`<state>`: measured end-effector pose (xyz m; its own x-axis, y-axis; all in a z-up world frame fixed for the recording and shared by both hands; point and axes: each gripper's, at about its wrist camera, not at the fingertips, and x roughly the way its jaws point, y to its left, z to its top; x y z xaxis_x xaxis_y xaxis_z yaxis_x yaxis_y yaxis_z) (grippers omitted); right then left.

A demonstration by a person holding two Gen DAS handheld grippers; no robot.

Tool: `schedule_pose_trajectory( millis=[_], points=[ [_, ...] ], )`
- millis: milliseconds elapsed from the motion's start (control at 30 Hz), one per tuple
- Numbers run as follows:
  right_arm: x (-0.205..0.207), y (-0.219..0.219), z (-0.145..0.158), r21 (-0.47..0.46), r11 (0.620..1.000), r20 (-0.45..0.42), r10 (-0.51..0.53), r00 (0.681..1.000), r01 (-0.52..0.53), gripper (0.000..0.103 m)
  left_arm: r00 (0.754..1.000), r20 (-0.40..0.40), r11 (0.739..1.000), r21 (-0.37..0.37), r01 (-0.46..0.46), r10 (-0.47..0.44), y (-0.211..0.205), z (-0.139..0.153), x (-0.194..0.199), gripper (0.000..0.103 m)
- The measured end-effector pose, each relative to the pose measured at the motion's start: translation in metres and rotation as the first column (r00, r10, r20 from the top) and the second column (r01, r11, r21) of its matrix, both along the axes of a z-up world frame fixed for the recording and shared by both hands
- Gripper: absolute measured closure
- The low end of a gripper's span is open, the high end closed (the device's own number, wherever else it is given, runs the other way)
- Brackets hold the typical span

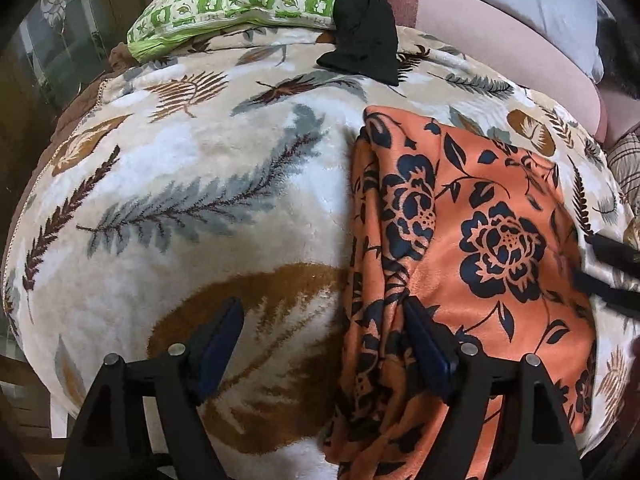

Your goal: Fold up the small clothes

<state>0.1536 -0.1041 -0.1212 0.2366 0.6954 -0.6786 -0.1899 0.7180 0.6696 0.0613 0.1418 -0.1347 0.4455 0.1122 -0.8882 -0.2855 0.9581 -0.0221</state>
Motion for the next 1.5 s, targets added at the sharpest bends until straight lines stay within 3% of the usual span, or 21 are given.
schedule_pose_trajectory(
  millis=[100, 267, 367, 400, 600, 833, 867, 933, 1000, 1067, 1167, 1367, 1500],
  points=[
    [0.001, -0.006, 0.005, 0.055, 0.998, -0.02, -0.04, 0.999, 0.041, 0.013, 1.0, 0.003, 1.0, -0.001, 0.0, 0.0, 0.002, 0.001, -0.001, 0.021],
    [-0.002, 0.001, 0.034, 0.059, 0.998, 0.088, 0.003, 0.996, -0.008, 0.013, 1.0, 0.009, 1.0, -0.013, -0.003, 0.003, 0.002, 0.0, -0.001, 0.02],
    [0.005, -0.008, -0.005, -0.012, 0.999, -0.02, -0.031, 0.999, 0.031, 0.013, 1.0, 0.011, 1.0, -0.029, -0.01, 0.01, 0.008, -0.006, -0.001, 0.011],
    [0.004, -0.015, -0.011, 0.032, 0.998, -0.03, -0.047, 0.998, 0.048, 0.014, 1.0, 0.015, 0.999, -0.042, -0.012, 0.012, 0.011, -0.005, -0.002, 0.011],
    [-0.025, -0.036, 0.033, 0.064, 0.996, 0.067, -0.06, 0.996, 0.055, 0.013, 0.996, 0.072, 0.994, -0.098, -0.045, 0.052, 0.019, 0.013, -0.028, 0.012],
    [-0.09, -0.077, -0.007, 0.106, 0.989, -0.04, -0.095, 0.995, 0.099, 0.013, 0.99, 0.129, 0.982, -0.186, -0.033, 0.057, 0.016, 0.018, -0.083, 0.012],
    [-0.097, -0.079, -0.013, 0.126, 0.987, -0.053, -0.095, 0.994, 0.101, 0.013, 0.991, 0.124, 0.984, -0.178, -0.027, 0.05, 0.013, 0.015, -0.086, 0.012],
    [-0.103, -0.077, -0.025, 0.171, 0.982, -0.088, -0.064, 0.994, 0.078, 0.013, 0.998, 0.061, 0.996, -0.09, -0.027, 0.033, 0.009, -0.003, -0.079, 0.012],
    [-0.101, -0.07, -0.047, 0.247, 0.967, -0.166, -0.024, 0.986, 0.066, 0.014, 0.999, 0.03, 0.996, -0.087, -0.025, 0.028, 0.011, -0.015, -0.073, 0.012],
    [-0.103, -0.071, -0.058, 0.221, 0.97, -0.22, -0.056, 0.974, 0.105, 0.016, 0.998, 0.043, 0.993, -0.106, -0.045, 0.049, 0.013, -0.004, -0.079, 0.014],
    [-0.112, -0.075, -0.041, 0.248, 0.965, -0.155, -0.041, 0.987, 0.079, 0.016, 0.993, 0.111, 0.996, -0.082, -0.033, 0.042, 0.011, 0.019, -0.086, 0.015],
    [-0.108, -0.09, -0.027, 0.233, 0.966, -0.117, -0.083, 0.99, 0.108, 0.016, 0.985, 0.168, 0.976, -0.217, 0.014, 0.023, 0.017, 0.034, -0.068, 0.015],
    [-0.084, -0.083, -0.014, 0.22, 0.973, -0.069, -0.051, 0.996, 0.065, 0.015, 0.98, 0.191, 0.912, -0.391, 0.121, -0.049, 0.022, 0.028, -0.027, 0.015]
  ],
)
